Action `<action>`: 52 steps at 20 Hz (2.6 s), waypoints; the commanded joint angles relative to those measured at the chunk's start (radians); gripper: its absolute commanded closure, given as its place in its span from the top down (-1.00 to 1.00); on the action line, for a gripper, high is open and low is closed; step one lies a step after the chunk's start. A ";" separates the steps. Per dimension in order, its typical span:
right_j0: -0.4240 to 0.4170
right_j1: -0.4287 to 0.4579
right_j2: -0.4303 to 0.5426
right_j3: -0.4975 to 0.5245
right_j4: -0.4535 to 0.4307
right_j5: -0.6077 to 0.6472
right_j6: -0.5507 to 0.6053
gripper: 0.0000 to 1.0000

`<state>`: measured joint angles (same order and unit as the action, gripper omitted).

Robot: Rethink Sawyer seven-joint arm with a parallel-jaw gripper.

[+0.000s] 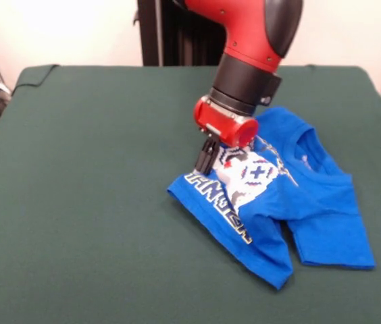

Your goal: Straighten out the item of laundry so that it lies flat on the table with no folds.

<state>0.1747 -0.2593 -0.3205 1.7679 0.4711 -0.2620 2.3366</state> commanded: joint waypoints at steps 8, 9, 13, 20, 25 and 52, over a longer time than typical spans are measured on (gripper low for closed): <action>0.102 0.178 0.081 -0.033 0.088 0.018 0.115 -1.00; 0.091 0.194 0.080 -0.047 0.068 -0.006 0.107 -1.00; 0.079 0.296 0.014 -0.118 0.031 -0.100 0.048 -1.00; 0.077 0.407 -0.106 -0.195 0.032 -0.188 -0.008 -1.00; 0.126 0.481 -0.195 -0.200 0.161 -0.261 -0.012 -1.00; -0.028 0.294 -0.268 -0.183 -0.182 -0.239 0.023 -1.00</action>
<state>0.1827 0.1226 -0.6879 1.5821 0.4479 -0.6881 2.3366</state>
